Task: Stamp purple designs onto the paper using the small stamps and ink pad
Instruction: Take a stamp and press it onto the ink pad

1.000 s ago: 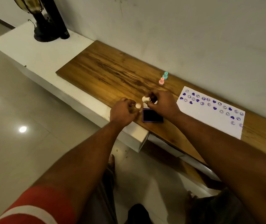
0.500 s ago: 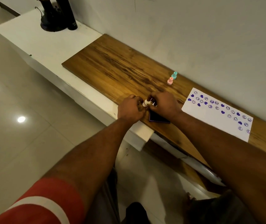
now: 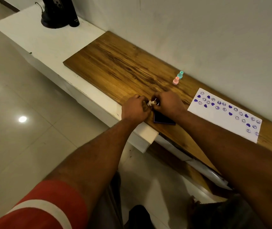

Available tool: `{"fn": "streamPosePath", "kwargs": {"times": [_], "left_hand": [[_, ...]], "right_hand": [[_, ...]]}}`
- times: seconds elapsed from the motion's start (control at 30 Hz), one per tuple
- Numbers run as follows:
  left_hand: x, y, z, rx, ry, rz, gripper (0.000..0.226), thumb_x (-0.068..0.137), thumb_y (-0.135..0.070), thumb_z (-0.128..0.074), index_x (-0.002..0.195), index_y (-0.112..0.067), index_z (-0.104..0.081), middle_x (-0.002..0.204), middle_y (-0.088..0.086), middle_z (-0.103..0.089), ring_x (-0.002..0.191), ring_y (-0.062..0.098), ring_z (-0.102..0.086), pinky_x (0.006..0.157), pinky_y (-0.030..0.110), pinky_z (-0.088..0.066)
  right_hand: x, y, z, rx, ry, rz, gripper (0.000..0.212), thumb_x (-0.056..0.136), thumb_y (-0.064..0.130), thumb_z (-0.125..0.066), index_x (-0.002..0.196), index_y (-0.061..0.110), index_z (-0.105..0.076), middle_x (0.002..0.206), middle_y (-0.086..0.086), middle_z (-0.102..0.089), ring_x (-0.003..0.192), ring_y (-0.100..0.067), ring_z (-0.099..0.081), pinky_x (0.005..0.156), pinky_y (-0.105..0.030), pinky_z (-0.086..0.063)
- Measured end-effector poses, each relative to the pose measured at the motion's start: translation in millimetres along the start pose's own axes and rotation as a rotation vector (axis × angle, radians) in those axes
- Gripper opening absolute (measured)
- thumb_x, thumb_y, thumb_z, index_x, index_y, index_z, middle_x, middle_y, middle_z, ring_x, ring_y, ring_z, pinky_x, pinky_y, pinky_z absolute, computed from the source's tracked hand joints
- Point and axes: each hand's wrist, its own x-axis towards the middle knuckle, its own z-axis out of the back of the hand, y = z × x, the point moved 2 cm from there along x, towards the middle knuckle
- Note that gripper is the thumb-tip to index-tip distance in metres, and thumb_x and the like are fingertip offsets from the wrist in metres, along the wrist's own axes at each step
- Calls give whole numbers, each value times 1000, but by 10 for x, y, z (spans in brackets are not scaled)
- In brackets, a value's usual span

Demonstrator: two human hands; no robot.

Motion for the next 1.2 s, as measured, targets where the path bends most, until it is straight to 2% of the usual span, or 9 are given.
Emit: {"fn": "streamPosePath", "kwargs": {"times": [0.17, 0.3, 0.43, 0.6, 0.73, 0.83, 0.93, 1.07, 1.2], "left_hand": [[13, 1, -20, 2, -16, -7, 37, 85, -46, -68, 117, -27, -69, 97, -12, -52, 88, 11, -53, 63, 25, -35], [30, 6, -41, -4, -13, 2, 39, 84, -47, -66, 117, -25, -70, 101, -8, -59, 87, 10, -53, 67, 27, -41], [42, -7, -44, 0, -17, -7, 37, 84, -44, -67, 114, -23, -70, 96, -11, -55, 85, 10, -52, 65, 26, -39], [53, -13, -45, -16, -15, -1, 35, 84, -39, -70, 114, -22, -70, 99, -8, -58, 87, 12, -55, 65, 26, -39], [85, -6, -29, -49, -52, 52, 31, 88, -47, -66, 109, -24, -70, 95, -11, -54, 85, 11, -54, 64, 28, -37], [119, 10, -38, -68, -63, 95, 31, 91, -48, -64, 111, -25, -69, 97, -10, -56, 87, 14, -58, 68, 31, -44], [148, 25, -54, -86, -59, 127, 40, 90, -52, -66, 120, -26, -65, 108, -5, -64, 93, 16, -61, 72, 31, -47], [162, 31, -27, -155, -42, 157, 66, 81, -66, -68, 134, -29, -58, 113, -8, -64, 97, 13, -60, 79, 35, -51], [162, 29, 39, -176, -92, 132, 71, 78, -69, -67, 136, -29, -56, 100, -14, -58, 87, 8, -57, 68, 29, -45]], "right_hand": [[90, 45, 5, -72, 55, -3, 29, 95, 41, -64, 116, 23, -72, 94, -1, -73, 78, -15, -65, 68, -23, -45], [155, 94, -16, -108, 93, -6, 25, 97, 34, -62, 112, 17, -73, 92, -3, -71, 75, -15, -61, 70, -26, -48], [164, 132, -43, -86, 109, -30, 25, 99, 31, -59, 110, 13, -73, 94, -7, -72, 82, -20, -68, 82, -34, -58], [138, 115, -78, 2, 99, -55, 28, 98, 36, -60, 111, 13, -72, 95, -5, -73, 84, -21, -68, 82, -34, -56], [127, -39, 79, 66, -45, -97, 46, 91, 57, -65, 123, 23, -68, 92, 4, -71, 80, -14, -65, 74, -30, -55], [192, -354, 271, -49, -157, -187, 42, 93, 54, -64, 120, 23, -68, 95, -1, -73, 87, -21, -68, 75, -31, -54], [285, -664, 446, -189, -194, -226, 40, 93, 41, -63, 124, 16, -62, 105, -11, -72, 92, -32, -68, 75, -35, -50], [431, -864, 527, -310, -86, -204, 50, 97, 44, -60, 136, 14, -51, 113, -14, -68, 95, -36, -68, 78, -44, -54], [502, -914, 425, -323, -42, -203, 36, 100, 37, -55, 131, 17, -58, 110, -13, -70, 94, -34, -68, 77, -41, -55]]}}
